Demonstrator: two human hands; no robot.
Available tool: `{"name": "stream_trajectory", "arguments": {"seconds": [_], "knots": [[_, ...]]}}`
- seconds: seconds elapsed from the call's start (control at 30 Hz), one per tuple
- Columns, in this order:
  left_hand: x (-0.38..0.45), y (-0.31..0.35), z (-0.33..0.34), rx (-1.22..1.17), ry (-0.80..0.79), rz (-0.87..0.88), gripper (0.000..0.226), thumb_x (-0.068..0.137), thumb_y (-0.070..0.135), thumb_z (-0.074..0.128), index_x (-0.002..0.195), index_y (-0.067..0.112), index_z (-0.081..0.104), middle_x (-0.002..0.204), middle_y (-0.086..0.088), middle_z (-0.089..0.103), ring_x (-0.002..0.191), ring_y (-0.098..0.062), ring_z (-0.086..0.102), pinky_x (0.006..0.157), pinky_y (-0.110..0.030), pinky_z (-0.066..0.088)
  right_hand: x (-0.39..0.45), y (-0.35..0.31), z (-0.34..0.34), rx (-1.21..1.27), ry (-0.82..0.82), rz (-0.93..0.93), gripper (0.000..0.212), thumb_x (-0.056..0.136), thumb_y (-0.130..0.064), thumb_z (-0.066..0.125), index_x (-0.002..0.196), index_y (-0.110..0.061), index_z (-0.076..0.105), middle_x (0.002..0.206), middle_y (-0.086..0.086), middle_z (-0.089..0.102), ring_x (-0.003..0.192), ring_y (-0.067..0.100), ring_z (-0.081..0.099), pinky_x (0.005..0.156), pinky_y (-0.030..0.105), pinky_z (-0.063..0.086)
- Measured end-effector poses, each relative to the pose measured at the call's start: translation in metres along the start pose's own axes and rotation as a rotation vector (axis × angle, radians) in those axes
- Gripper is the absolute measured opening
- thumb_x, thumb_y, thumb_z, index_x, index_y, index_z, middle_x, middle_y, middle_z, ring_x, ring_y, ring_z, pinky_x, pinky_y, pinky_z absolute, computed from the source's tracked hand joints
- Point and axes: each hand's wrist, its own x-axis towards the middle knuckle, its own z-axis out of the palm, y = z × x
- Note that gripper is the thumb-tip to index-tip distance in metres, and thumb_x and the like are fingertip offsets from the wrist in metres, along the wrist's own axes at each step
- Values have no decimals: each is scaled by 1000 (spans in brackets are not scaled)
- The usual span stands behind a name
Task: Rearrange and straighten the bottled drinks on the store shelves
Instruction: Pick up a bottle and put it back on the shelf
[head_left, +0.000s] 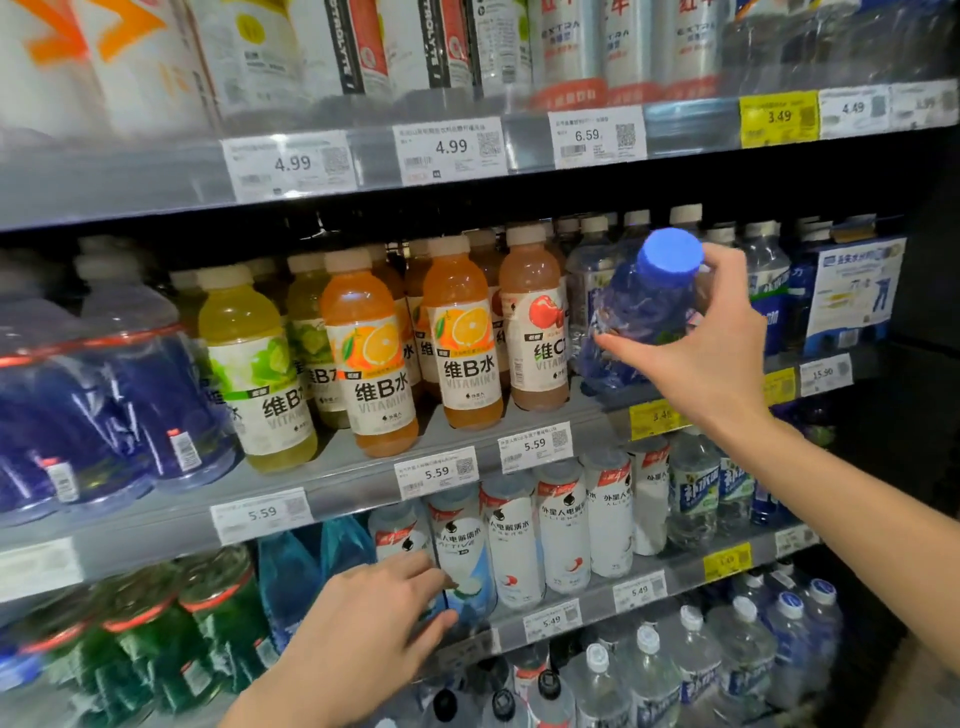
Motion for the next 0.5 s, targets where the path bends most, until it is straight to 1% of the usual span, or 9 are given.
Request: {"name": "stream_trajectory", "arguments": {"seconds": [0.07, 0.13, 0.17, 0.23, 0.27, 0.3, 0.37, 0.4, 0.5], "knots": [[-12, -5, -4, 10, 10, -7, 47, 96, 62, 26, 124, 36, 53, 118, 17, 54, 107, -7, 57, 81, -25, 47, -5, -17, -5, 49, 43, -34, 84, 64, -28, 94, 130, -13, 43, 121, -11, 56, 109, 2, 57, 85, 4, 45], [-25, -12, -9, 22, 24, -19, 42, 99, 59, 30, 123, 34, 53, 119, 14, 55, 109, -11, 57, 83, -28, 49, -8, -38, -9, 79, 52, -85, 84, 64, -33, 93, 130, -15, 44, 124, -10, 56, 111, 3, 59, 91, 11, 48], [-32, -15, -11, 33, 25, -32, 42, 99, 58, 31, 122, 32, 54, 118, 14, 55, 109, -12, 57, 84, -30, 50, -11, -50, -9, 98, 36, -99, 84, 63, -36, 92, 130, -16, 44, 123, -13, 57, 111, 0, 60, 92, 15, 49], [-47, -23, -14, 49, 29, -61, 41, 100, 57, 31, 120, 30, 54, 115, 12, 56, 108, -14, 57, 84, -32, 51, -19, -72, -7, 136, -25, -114, 87, 61, -36, 92, 130, -10, 45, 114, -25, 57, 105, -17, 57, 89, 10, 48], [-55, -27, -15, 55, 32, -73, 40, 100, 56, 32, 119, 30, 54, 114, 11, 56, 108, -14, 57, 84, -33, 51, -24, -82, -4, 145, -69, -120, 88, 59, -36, 91, 129, -8, 45, 111, -27, 56, 101, -21, 55, 87, 8, 47], [-63, -30, -16, 61, 33, -88, 39, 100, 56, 31, 118, 29, 54, 113, 10, 56, 108, -15, 57, 84, -34, 50, -31, -91, 0, 149, -114, -121, 90, 57, -39, 91, 128, -9, 46, 110, -25, 58, 100, -21, 56, 87, 10, 49], [-81, -37, -17, 73, 31, -115, 39, 100, 55, 31, 119, 29, 54, 114, 9, 55, 109, -15, 57, 84, -34, 50, -45, -109, 12, 165, -205, -119, 91, 52, -48, 89, 127, -16, 47, 112, -18, 62, 98, -13, 61, 86, 17, 54], [-90, -40, -17, 73, 29, -129, 41, 100, 55, 30, 121, 29, 54, 115, 10, 55, 110, -15, 56, 85, -35, 49, -53, -117, 18, 176, -247, -123, 91, 51, -51, 87, 125, -17, 48, 109, -21, 61, 96, -14, 61, 84, 12, 52], [-120, -52, -18, 58, 31, -194, 48, 96, 58, 25, 124, 31, 54, 117, 11, 55, 112, -13, 57, 88, -34, 49, -75, -140, 41, 223, -355, -147, 88, 50, -50, 85, 124, -17, 52, 107, -34, 55, 94, -28, 54, 78, -3, 42]]}}
